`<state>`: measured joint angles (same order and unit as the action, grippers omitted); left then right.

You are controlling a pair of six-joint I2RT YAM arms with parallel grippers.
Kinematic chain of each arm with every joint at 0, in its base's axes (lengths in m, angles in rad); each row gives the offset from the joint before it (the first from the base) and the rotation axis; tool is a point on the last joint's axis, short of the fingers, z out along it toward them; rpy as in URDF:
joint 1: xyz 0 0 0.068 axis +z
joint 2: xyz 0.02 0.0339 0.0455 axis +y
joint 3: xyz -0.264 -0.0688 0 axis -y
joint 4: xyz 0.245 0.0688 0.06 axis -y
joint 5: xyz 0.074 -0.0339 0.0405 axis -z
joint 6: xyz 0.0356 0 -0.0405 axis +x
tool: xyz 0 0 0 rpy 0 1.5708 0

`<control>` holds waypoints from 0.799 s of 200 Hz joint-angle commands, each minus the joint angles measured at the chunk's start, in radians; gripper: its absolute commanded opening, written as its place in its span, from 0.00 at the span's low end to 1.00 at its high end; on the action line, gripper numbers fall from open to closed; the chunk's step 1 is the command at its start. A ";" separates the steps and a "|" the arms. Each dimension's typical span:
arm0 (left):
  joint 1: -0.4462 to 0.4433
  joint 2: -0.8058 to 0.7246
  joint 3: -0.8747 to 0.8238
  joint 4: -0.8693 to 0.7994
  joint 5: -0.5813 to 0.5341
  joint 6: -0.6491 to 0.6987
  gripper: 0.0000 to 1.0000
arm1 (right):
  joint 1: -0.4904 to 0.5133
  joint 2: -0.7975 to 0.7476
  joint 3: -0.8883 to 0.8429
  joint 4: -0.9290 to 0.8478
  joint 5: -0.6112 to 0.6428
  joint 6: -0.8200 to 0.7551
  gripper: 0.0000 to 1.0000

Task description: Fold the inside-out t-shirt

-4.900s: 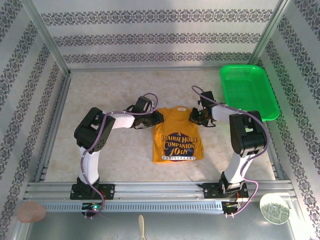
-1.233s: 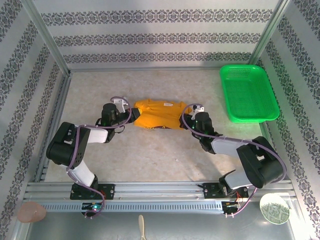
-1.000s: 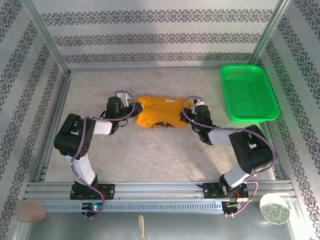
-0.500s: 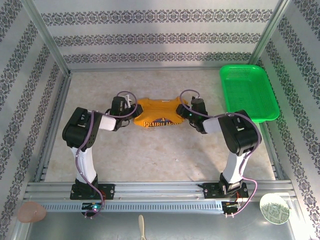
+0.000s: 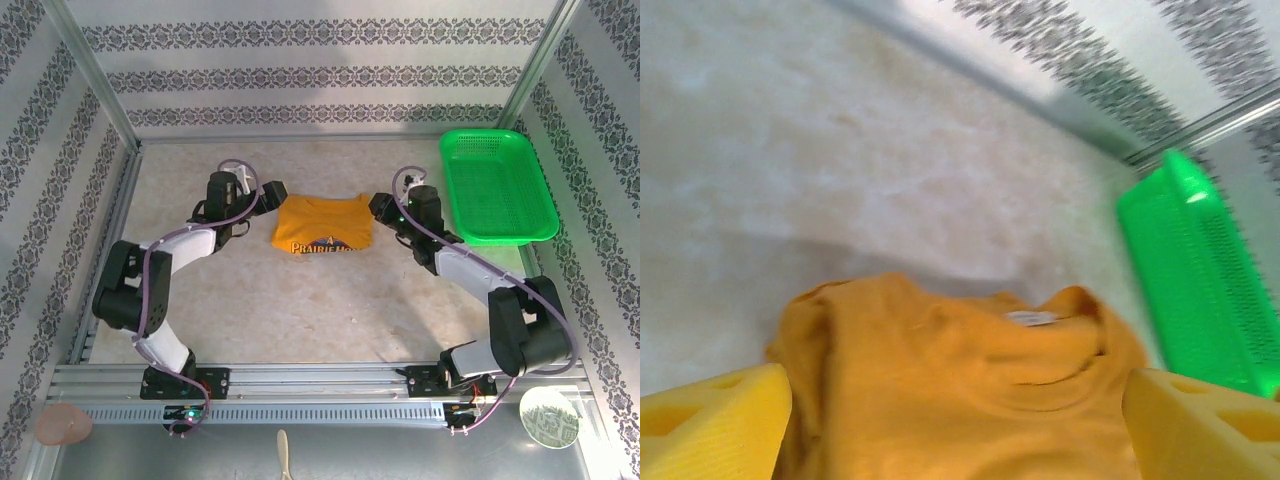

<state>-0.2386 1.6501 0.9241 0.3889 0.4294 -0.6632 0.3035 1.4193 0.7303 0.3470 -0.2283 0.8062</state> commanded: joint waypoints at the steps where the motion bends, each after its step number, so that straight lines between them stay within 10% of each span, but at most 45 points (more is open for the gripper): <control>1: -0.074 0.001 0.007 -0.011 0.052 -0.064 0.86 | 0.056 0.067 0.017 -0.016 -0.045 0.021 0.20; 93: -0.108 0.338 -0.013 0.280 0.029 -0.196 0.86 | 0.043 0.453 0.031 0.258 -0.048 0.172 0.21; 160: -0.095 0.228 0.045 0.205 0.090 -0.201 0.86 | -0.046 0.351 0.125 0.239 -0.222 0.152 0.25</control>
<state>-0.3515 1.9480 0.9146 0.6811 0.4995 -0.8658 0.2962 1.8412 0.7799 0.5945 -0.3889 0.9737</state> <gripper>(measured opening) 0.860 0.248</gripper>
